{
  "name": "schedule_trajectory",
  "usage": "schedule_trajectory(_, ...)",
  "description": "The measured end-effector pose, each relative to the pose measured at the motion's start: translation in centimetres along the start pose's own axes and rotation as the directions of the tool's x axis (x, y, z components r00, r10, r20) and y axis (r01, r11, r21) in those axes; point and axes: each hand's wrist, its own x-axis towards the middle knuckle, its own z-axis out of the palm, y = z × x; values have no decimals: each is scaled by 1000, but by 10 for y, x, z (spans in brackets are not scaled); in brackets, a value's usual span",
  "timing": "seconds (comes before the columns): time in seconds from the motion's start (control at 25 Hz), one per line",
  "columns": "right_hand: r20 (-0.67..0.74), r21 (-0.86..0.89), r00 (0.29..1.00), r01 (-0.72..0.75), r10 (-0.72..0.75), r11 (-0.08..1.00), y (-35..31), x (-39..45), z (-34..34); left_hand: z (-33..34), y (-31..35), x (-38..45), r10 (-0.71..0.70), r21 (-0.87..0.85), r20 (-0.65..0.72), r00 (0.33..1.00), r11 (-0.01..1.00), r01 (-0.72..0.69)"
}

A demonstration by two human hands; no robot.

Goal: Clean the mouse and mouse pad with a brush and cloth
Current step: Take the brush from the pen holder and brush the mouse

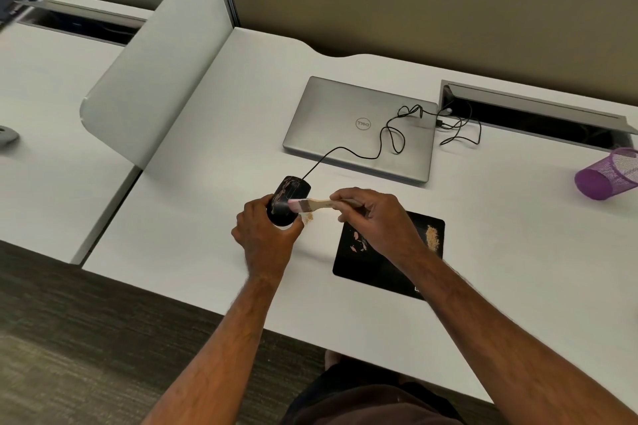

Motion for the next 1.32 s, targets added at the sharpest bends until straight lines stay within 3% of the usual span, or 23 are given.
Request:
schedule_trajectory(0.16,74,-47,997,35,-32,998,-5,1,9,3,0,1,12,16,3,1000,1000,-12)
schedule_trajectory(0.56,-77,-170,995,-68,56,983,1,-3,-1,-3,0,-4,-10,-8,1,1000,1000,10)
schedule_trajectory(0.72,-49,39,997,-57,59,998,-7,-6,4,-3,-3,-5,-8,11,7,1000,1000,8)
schedule_trajectory(0.84,-33,49,997,-68,70,997,-6,-7,11,-3,1,-6,4,13,-2,1000,1000,-4)
schedule_trajectory(1.0,-107,115,971,-200,212,973,3,-12,13,-8,4,-8,1,0,-6,1000,1000,-1)
schedule_trajectory(1.24,-111,299,963,-203,245,932,-2,-12,14,-9,5,-12,1,12,-3,1000,1000,-1)
schedule_trajectory(1.32,-101,282,960,-225,262,933,-1,-12,15,-10,5,-12,3,21,-7,1000,1000,-3)
